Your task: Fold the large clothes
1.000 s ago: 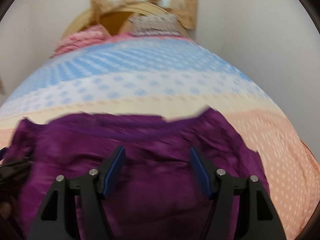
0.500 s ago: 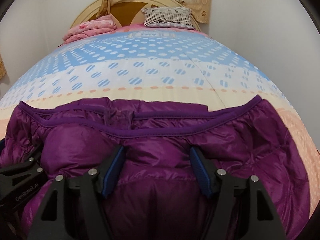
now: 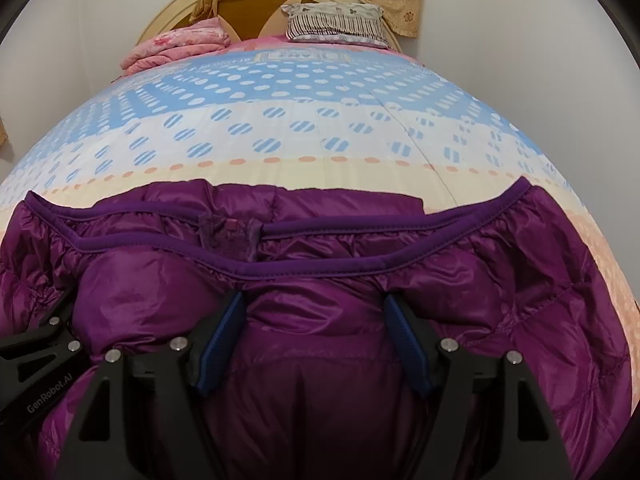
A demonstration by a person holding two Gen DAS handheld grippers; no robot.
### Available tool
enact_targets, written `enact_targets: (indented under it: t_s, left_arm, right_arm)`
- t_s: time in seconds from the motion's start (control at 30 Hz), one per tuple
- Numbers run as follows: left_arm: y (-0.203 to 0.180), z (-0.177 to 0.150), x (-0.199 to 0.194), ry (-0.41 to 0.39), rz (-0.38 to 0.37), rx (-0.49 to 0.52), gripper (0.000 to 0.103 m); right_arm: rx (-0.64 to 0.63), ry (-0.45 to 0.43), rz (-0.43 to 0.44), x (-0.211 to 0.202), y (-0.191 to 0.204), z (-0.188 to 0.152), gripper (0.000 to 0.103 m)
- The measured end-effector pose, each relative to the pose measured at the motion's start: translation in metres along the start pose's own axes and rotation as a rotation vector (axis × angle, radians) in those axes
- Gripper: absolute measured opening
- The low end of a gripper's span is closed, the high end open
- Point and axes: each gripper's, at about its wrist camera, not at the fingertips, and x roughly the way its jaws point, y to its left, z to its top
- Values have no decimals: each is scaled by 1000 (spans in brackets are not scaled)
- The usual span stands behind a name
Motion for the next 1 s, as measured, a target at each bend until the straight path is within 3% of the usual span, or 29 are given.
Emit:
enact_targets:
  t_s: [0.53,0.7,0.83,0.93,1.0]
  left_arm:
    - [0,-1,-1,6,2,-2,102]
    - [4,0,-8,40,1,10,102]
    - [22,-14,-45,-1,-93,-42,102]
    - [19,-37,-62,-39,-78,-22,102]
    - [11,-50,-58,-44,-59,-13,102]
  right_arm:
    - [-12,5,-14,0,2,1,76]
    - [-17,22,20,-6,-1,2,76]
    - [-48,-27,49,-53,-6,-19,78]
    - [-49,-77,38,-74,-8,-43,86]
    - [-70,-48,29,-64,-4,-55,87]
